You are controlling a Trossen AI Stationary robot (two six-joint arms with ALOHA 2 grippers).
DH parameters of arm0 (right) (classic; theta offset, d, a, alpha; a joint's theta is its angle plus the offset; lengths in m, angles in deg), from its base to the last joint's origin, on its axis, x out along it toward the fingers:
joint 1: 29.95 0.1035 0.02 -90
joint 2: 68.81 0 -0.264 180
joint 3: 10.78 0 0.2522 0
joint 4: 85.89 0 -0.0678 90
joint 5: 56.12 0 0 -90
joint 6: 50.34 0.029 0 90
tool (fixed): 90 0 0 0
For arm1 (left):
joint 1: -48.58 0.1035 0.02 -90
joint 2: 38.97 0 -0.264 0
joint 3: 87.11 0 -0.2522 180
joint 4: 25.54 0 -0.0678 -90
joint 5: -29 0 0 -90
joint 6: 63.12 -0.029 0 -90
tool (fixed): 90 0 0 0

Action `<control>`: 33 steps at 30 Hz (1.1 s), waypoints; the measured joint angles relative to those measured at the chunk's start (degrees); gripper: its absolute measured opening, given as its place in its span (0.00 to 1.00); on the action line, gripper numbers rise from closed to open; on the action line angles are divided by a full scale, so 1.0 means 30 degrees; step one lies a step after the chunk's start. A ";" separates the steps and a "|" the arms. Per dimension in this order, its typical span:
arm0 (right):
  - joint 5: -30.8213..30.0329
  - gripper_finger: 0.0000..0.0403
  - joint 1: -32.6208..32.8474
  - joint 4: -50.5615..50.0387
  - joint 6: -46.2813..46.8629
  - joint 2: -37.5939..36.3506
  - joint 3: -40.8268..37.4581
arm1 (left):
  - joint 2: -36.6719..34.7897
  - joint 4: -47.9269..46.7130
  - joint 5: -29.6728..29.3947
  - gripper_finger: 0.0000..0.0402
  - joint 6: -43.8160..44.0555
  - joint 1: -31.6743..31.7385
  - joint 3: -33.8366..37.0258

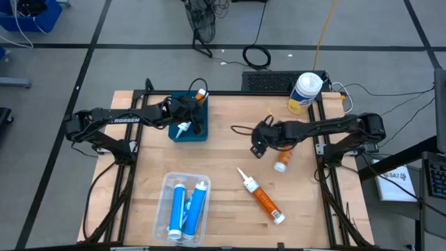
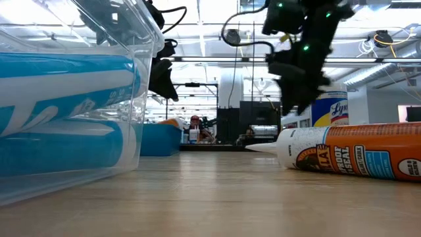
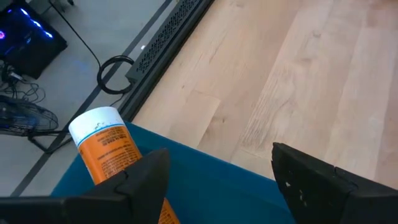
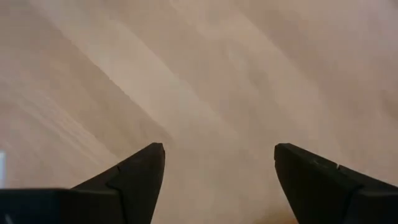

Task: Pick & place silicon tubes, Sealant and Lysol wipes
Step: Put the right orange sealant into the blue bin

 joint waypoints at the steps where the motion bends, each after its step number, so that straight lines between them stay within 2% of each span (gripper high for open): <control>1: 0.0190 0.70 0.0061 -0.1315 0.1412 -0.0023 0.0162 | 0.0000 0.0000 0.0002 0.70 0.0001 0.0000 0.0002; 5: 0.2549 0.70 0.0092 -0.7356 0.7617 0.0046 -0.0163 | 0.0000 -0.0007 0.0009 0.72 0.0295 0.0000 0.0000; 8: 0.4358 0.70 0.0717 -1.0025 1.1459 0.0042 -0.1129 | -0.0007 0.0000 0.0009 0.73 0.0309 0.0000 0.0000; 11: 0.6207 0.70 0.1825 -1.0989 1.4398 -0.0229 -0.2201 | -0.0007 -0.0007 0.0009 0.72 0.0271 0.0000 0.0000; 17: 0.9992 0.70 0.3823 -1.0346 1.7754 -0.0277 -0.3572 | -0.0007 -0.0015 0.0009 0.70 -0.0286 0.0000 0.0000; 21: 1.0456 0.70 0.4538 -1.0418 1.9370 -0.0273 -0.3965 | -0.0007 -0.0015 0.0012 0.68 -0.0682 0.0000 0.0000; 26: 0.9993 0.70 0.4777 -0.9497 2.0802 -0.0265 -0.5080 | -0.0007 -0.0015 0.0016 0.68 -0.0694 0.0000 0.0000; 33: 0.8133 0.70 0.4563 -0.4335 2.1058 -0.0358 -0.8068 | -0.0007 -0.0142 0.0023 0.70 -0.0475 0.0000 0.0000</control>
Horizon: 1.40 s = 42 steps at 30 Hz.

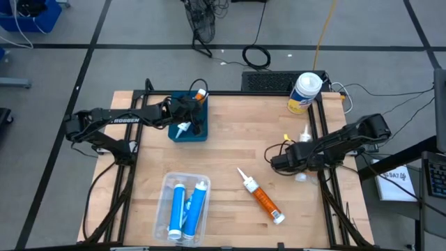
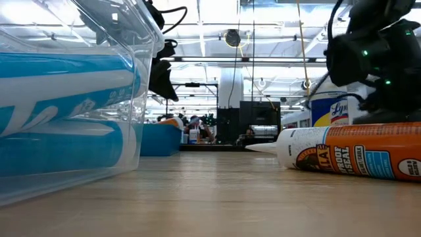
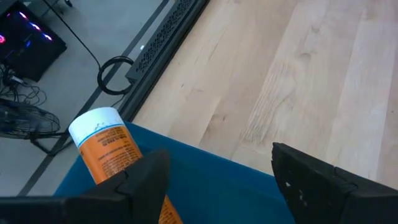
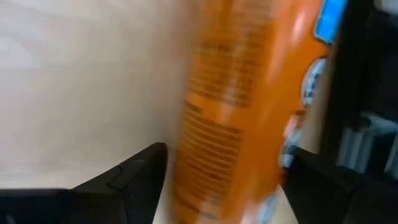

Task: Pick & place silicon tubes, Sealant and Lysol wipes
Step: Put the right orange sealant into the blue bin

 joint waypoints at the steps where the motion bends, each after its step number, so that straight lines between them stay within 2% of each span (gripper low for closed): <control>1: -0.0410 0.70 -0.0051 0.0667 -0.0275 -0.0046 -0.0444 | 0.0000 -0.0054 0.0007 0.70 0.0000 0.0000 0.0000; 6: -0.4291 0.66 -0.0126 0.3987 -0.0970 -0.0029 -0.0963 | 0.0000 -0.0091 0.0015 0.71 0.0058 0.0000 0.0000; 10: -0.8942 0.51 -0.0278 0.7525 -0.3560 -0.0277 -0.1062 | 0.0000 -0.0099 0.0015 0.70 0.0058 0.0000 0.0000; 14: -1.1990 0.50 -0.0857 1.2778 -0.8943 -0.0281 -0.1167 | 0.0000 -0.0128 -0.0001 0.69 0.0263 0.0000 0.0000; 22: -1.3131 0.50 -0.2854 2.6514 -2.1602 -0.0170 -0.1179 | -0.0192 -0.0477 -0.0140 0.70 0.0077 0.0000 0.0002; 26: -1.0662 0.50 -0.4192 3.3158 -2.6186 -0.0192 -0.1135 | -0.1604 -0.1170 -0.0293 0.70 0.0150 -0.0038 0.0007; 30: -0.7121 0.50 -0.6035 3.6620 -2.7054 0.0467 -0.0838 | -0.3900 -0.1452 -0.0050 0.69 0.0345 -0.0193 -0.0007; 35: -0.4279 0.50 -0.7651 3.6293 -2.6692 0.3403 0.1943 | -0.6744 -0.1350 0.0804 0.68 0.0407 -0.0606 -0.0007; 39: -0.0313 0.50 -0.8298 3.5952 -2.7914 0.6705 0.5748 | -0.8209 -0.1435 0.1517 0.69 0.0501 -0.0965 -0.0007; 42: 0.1487 0.50 -0.8627 3.4992 -2.8768 0.8777 0.8695 | -0.8851 -0.1675 0.1399 0.70 0.0914 -0.1119 -0.0007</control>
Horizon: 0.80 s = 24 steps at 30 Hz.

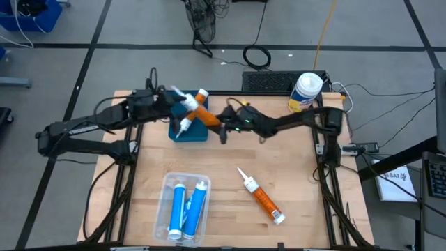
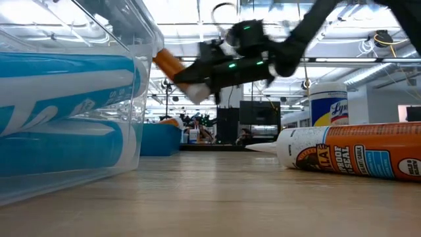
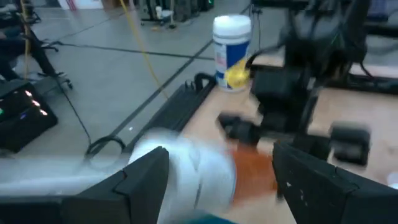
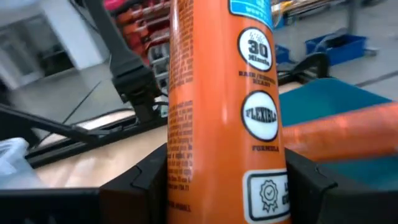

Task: Pick & place silicon tubes, Sealant and Lysol wipes
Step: Put the right orange sealant into the blue bin

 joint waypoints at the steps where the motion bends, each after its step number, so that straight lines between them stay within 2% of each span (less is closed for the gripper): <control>1: 0.0469 0.50 -0.0136 -0.0301 -0.0231 0.0662 0.0948 | -0.0137 -0.0051 -0.0179 0.70 0.0093 -0.0030 -0.0015; 5: 0.2541 0.50 -0.0477 -0.1163 -0.0687 0.2969 0.3967 | -0.0300 -0.0431 -0.0878 0.68 0.0702 -0.0023 -0.0015; 8: 0.3676 0.50 -0.0596 -0.1124 -0.0768 0.4168 0.5168 | -0.0291 -0.0754 -0.1271 0.69 0.0883 -0.0047 -0.0015; 21: 0.3704 0.50 -0.0479 0.1044 -0.2426 0.6794 0.6366 | -0.0162 -0.0740 -0.1144 0.70 0.0609 -0.0032 0.0007; 22: 0.3701 0.51 -0.0429 0.0927 -0.2518 0.6798 0.6366 | -0.0169 -0.0698 -0.1137 0.69 0.0588 -0.0032 0.0007; 24: 0.3740 0.58 -0.0345 0.0859 -0.2895 0.6790 0.6366 | -0.0169 -0.0704 -0.1256 0.68 0.0571 -0.0017 0.0007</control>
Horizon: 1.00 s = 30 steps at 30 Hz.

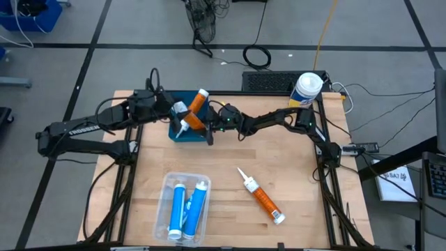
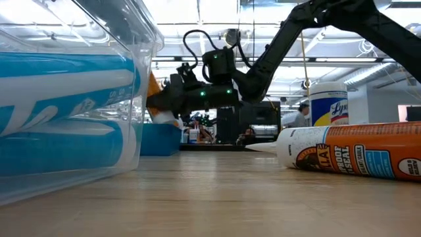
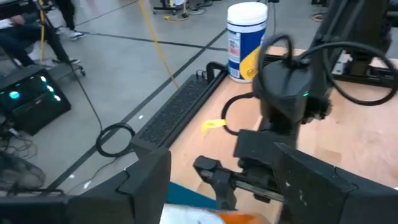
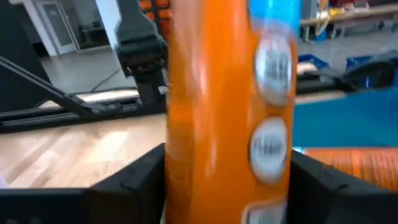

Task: Pick & place silicon tubes, Sealant and Lysol wipes
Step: Put the right orange sealant into the blue bin, then put the orange sealant into the blue bin

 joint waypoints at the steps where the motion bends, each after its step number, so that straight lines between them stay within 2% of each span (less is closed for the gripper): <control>1: -0.0009 0.63 0.0049 0.0046 -0.0035 -0.0043 0.0000 | 0.0003 0.0000 -0.0058 0.68 -0.0002 0.0007 0.0000; 5: 0.0042 0.79 0.0268 0.0382 -0.0207 -0.0060 0.0007 | 0.0000 0.0000 -0.0236 0.67 -0.0024 0.0014 0.0007; 9: -0.0461 0.86 0.0484 0.0792 -0.0431 -0.0094 0.0015 | 0.0000 -0.0036 -0.0279 0.66 -0.0027 0.0014 0.0007; 17: -0.0943 0.85 0.0589 0.0799 -0.1011 -0.0072 0.0007 | 0.0000 -0.0073 -0.0310 0.65 -0.0020 0.0014 0.0007; 23: -0.0866 0.84 0.0591 -0.0386 -0.0986 -0.0232 -0.0017 | 0.0000 -0.0482 -0.0317 0.64 -0.0013 0.0014 0.0007; 27: -0.0126 0.84 0.0643 -0.5882 -0.1271 -0.2419 -0.0056 | -0.0007 -0.0936 -0.0325 0.64 -0.0008 0.0021 0.0007; 30: 0.0033 0.83 0.1092 -1.3079 -0.1968 -0.5169 -0.0015 | -0.0007 -0.1144 -0.0325 0.64 -0.0087 0.0020 0.0007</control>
